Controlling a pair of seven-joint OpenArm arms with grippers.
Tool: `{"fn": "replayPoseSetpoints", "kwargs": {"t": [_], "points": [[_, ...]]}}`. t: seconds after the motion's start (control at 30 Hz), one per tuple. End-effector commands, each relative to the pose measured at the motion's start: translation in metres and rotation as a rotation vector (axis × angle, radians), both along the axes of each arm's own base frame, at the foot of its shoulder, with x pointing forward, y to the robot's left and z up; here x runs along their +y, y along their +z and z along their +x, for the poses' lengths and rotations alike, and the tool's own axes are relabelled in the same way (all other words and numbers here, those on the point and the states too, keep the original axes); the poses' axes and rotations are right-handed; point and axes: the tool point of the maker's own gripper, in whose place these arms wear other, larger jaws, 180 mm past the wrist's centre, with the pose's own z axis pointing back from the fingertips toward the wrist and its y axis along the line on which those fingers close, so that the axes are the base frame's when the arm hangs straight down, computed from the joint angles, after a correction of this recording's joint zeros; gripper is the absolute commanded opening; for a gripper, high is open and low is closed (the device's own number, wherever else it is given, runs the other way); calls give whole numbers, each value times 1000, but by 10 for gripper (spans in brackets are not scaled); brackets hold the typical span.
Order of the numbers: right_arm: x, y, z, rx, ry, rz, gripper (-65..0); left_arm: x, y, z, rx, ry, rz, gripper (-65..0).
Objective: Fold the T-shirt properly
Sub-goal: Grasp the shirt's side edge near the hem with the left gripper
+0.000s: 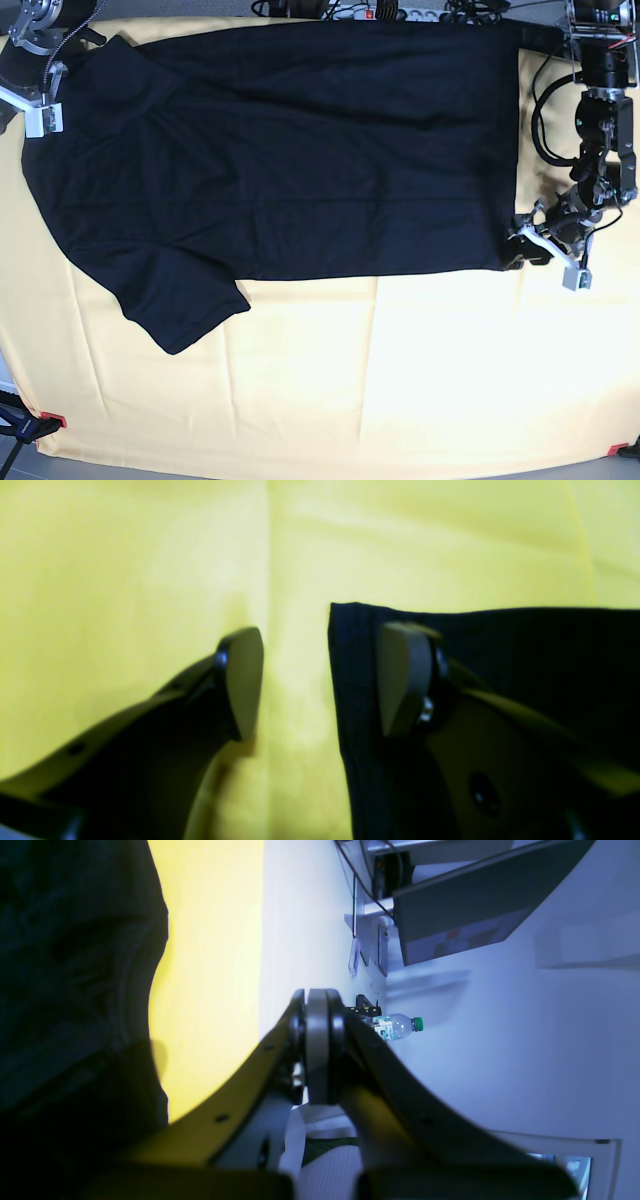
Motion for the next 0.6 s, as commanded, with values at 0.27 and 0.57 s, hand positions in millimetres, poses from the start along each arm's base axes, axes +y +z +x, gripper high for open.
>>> {"fn": "replayPoseSetpoints", "kwargs": {"t": [0.27, 0.57], "points": [[2, 11, 5, -33, 24, -27, -650, -17, 21, 11, -67, -98, -73, -277], [2, 11, 5, -35, 23, -26, -650, -35, 26, 4, -65, -187, -146, -277]]}}
